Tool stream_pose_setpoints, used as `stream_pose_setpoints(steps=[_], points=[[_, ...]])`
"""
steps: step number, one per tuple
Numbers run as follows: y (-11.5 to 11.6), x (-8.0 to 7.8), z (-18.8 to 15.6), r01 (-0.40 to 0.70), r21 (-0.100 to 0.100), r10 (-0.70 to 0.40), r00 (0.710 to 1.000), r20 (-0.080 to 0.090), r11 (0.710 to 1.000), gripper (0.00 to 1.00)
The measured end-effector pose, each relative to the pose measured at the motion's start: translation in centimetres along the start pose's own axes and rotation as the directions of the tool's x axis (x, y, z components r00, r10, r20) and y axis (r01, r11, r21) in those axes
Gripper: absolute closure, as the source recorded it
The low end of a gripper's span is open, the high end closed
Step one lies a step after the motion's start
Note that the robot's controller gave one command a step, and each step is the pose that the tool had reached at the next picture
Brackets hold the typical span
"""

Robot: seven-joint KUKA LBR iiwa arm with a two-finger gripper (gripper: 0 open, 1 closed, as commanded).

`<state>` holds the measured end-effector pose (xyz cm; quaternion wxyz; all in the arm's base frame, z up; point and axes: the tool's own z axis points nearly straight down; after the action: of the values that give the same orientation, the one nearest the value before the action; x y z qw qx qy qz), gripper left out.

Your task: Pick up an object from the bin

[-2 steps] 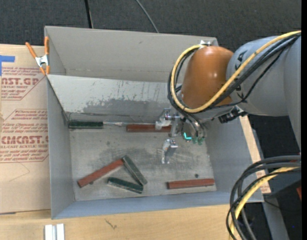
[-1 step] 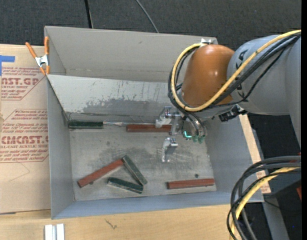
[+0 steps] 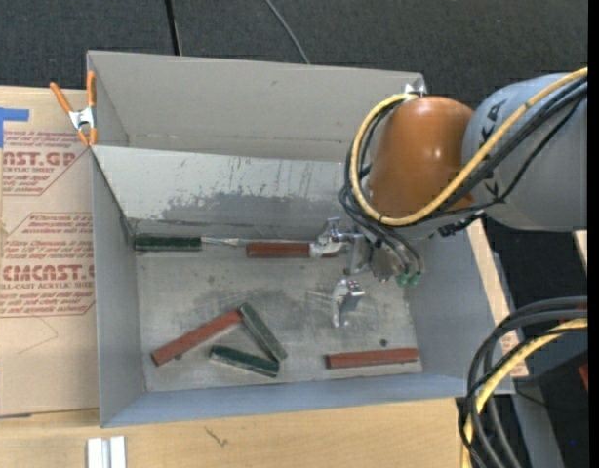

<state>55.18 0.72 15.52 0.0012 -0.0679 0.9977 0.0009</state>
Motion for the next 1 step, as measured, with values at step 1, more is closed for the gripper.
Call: stream_pose_setpoints(steps=[1], points=[[-1.05,1.34,0.18,0.099,0.003,-0.099,0.995,0.004,0.995,0.0]])
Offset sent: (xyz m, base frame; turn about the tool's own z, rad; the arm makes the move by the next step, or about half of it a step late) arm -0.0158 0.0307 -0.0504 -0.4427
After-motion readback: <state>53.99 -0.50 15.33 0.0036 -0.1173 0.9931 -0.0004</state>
